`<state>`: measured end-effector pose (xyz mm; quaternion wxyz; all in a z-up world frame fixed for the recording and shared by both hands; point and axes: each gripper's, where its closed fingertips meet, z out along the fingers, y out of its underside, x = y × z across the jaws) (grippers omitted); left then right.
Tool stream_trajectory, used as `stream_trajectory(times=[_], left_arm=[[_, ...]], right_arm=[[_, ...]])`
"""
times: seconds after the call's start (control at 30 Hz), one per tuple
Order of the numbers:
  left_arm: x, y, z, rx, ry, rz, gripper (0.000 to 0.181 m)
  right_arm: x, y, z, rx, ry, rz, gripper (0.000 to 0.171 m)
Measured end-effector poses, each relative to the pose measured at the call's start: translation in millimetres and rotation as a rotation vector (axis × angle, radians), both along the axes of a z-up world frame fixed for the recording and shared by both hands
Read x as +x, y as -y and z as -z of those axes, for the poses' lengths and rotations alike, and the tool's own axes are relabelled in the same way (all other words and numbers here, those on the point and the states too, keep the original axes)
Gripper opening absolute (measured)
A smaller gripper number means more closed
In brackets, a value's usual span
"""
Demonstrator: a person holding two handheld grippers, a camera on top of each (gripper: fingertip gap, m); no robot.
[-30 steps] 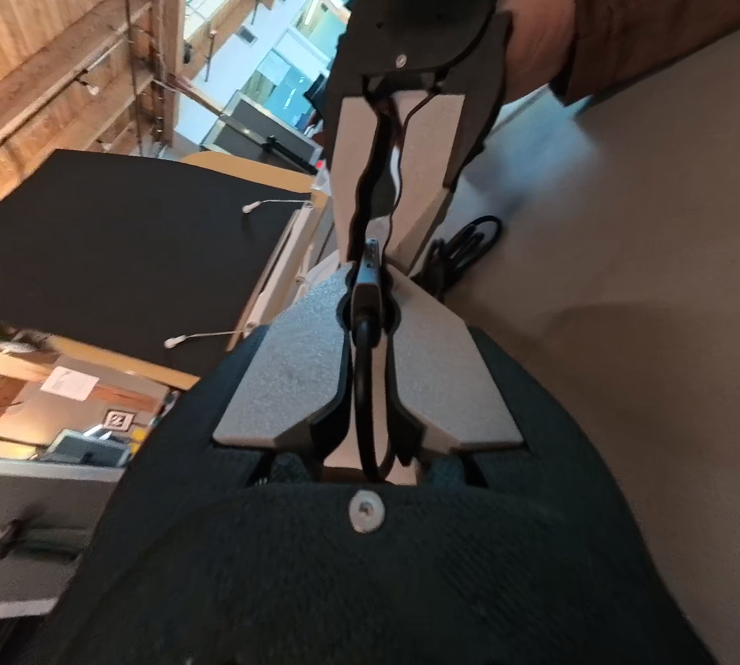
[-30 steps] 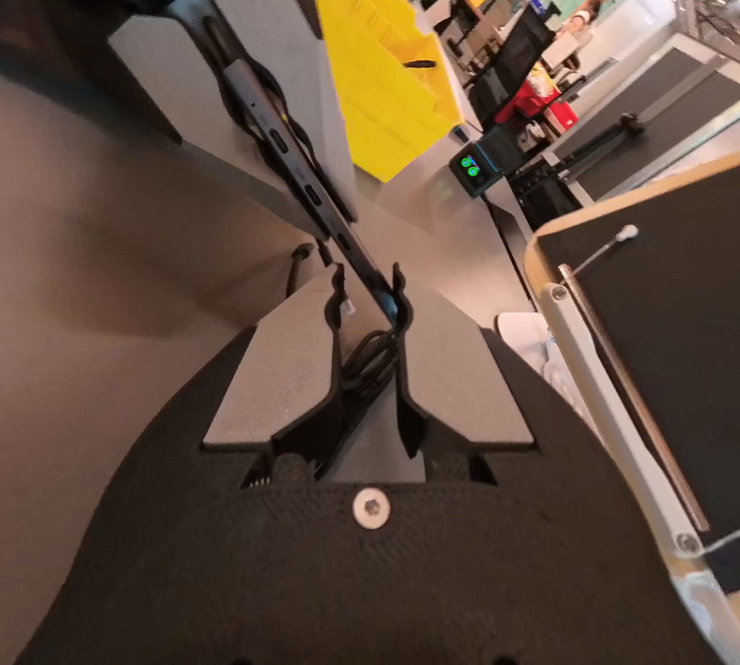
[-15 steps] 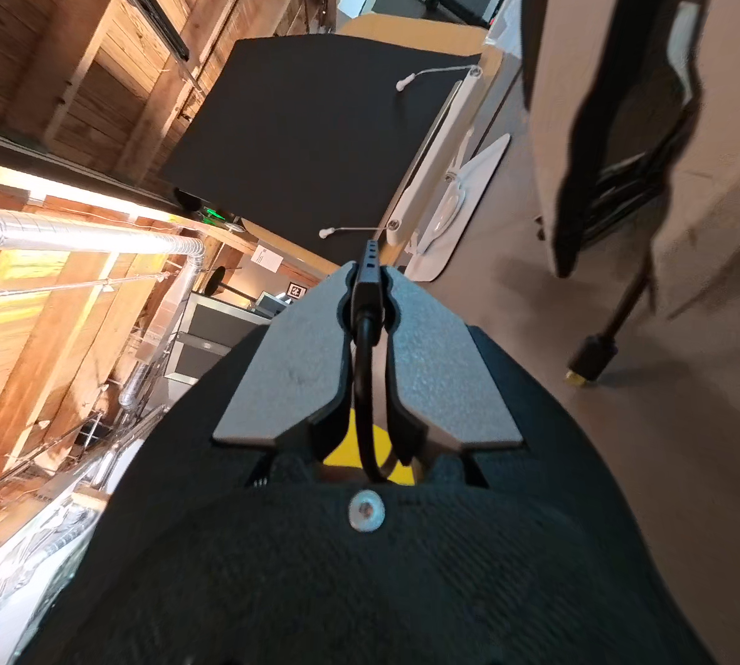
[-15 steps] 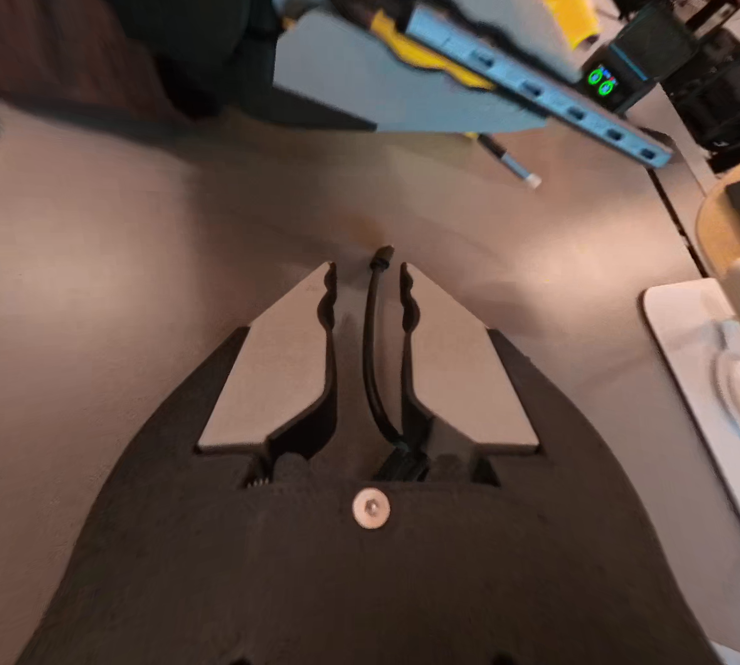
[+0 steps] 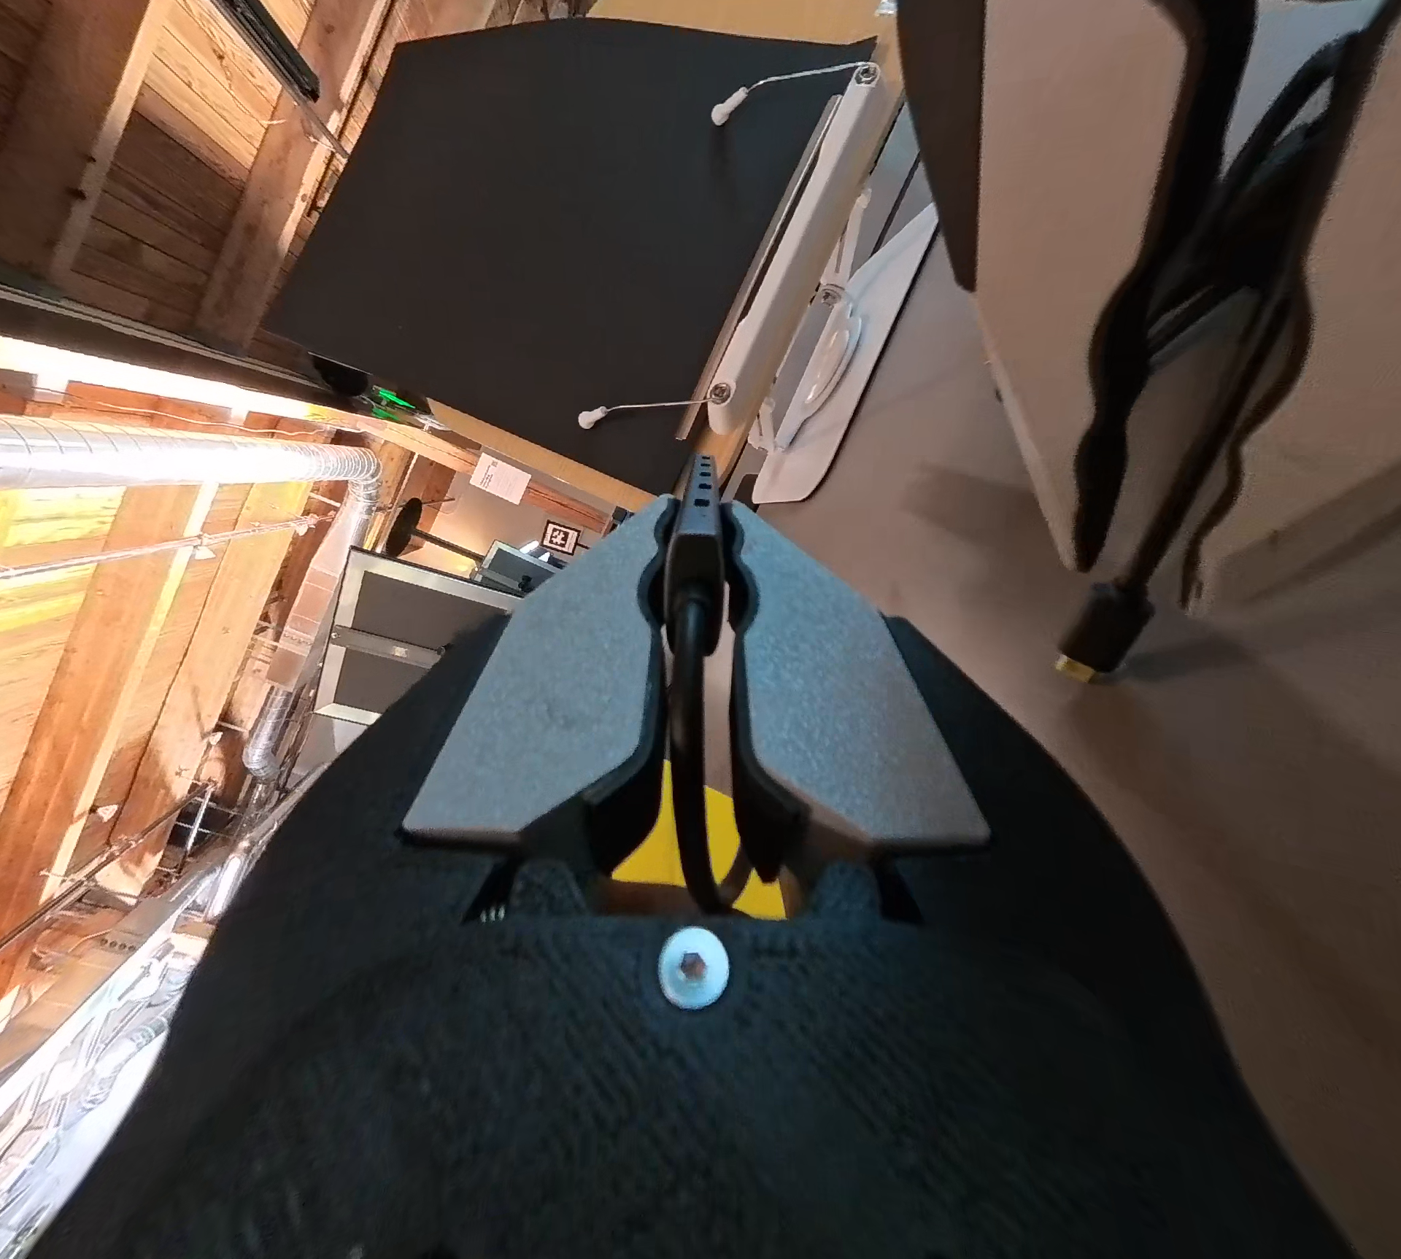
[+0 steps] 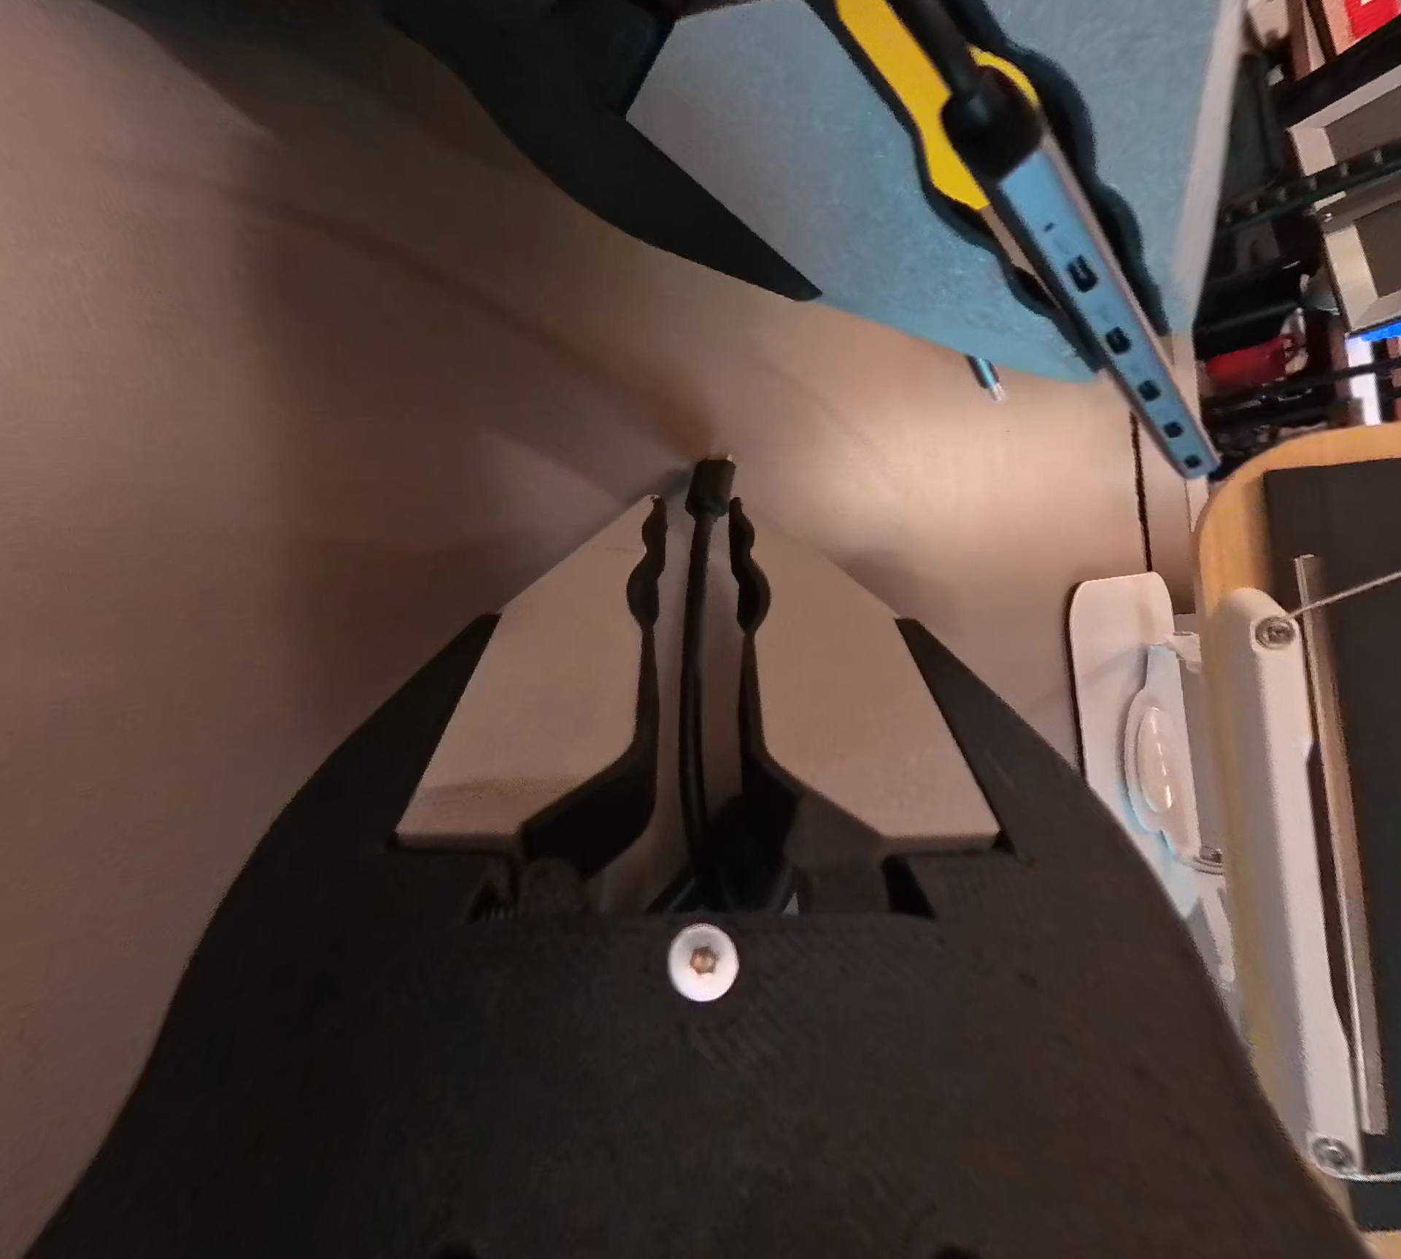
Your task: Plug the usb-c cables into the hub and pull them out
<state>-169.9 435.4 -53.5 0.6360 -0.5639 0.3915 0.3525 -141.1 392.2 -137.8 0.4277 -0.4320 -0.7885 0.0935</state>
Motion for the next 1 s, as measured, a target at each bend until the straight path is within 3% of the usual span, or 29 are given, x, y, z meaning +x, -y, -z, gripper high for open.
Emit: stream_trajectory(times=[0.2,0.33,0.6,1.0], left_arm=[[-1.3,0.7,-3.2,0.01,0.019,-0.003,0.008],[-1.9,1.1,-4.6,0.015,0.028,-0.004,0.007],[-4.0,0.6,-4.0,0.013,0.033,-0.012,0.008],[2.8,-4.2,10.6,-0.011,-0.106,-0.029,0.007]], right_arm=[[-5.7,-6.8,11.0,0.09,0.055,0.015,0.017],[-8.2,-14.6,7.5,0.135,0.044,0.045,0.003],[-6.5,-22.8,3.8,0.13,0.023,0.096,0.003],[22.4,-26.6,-79.8,-0.519,-0.441,0.098,0.003]])
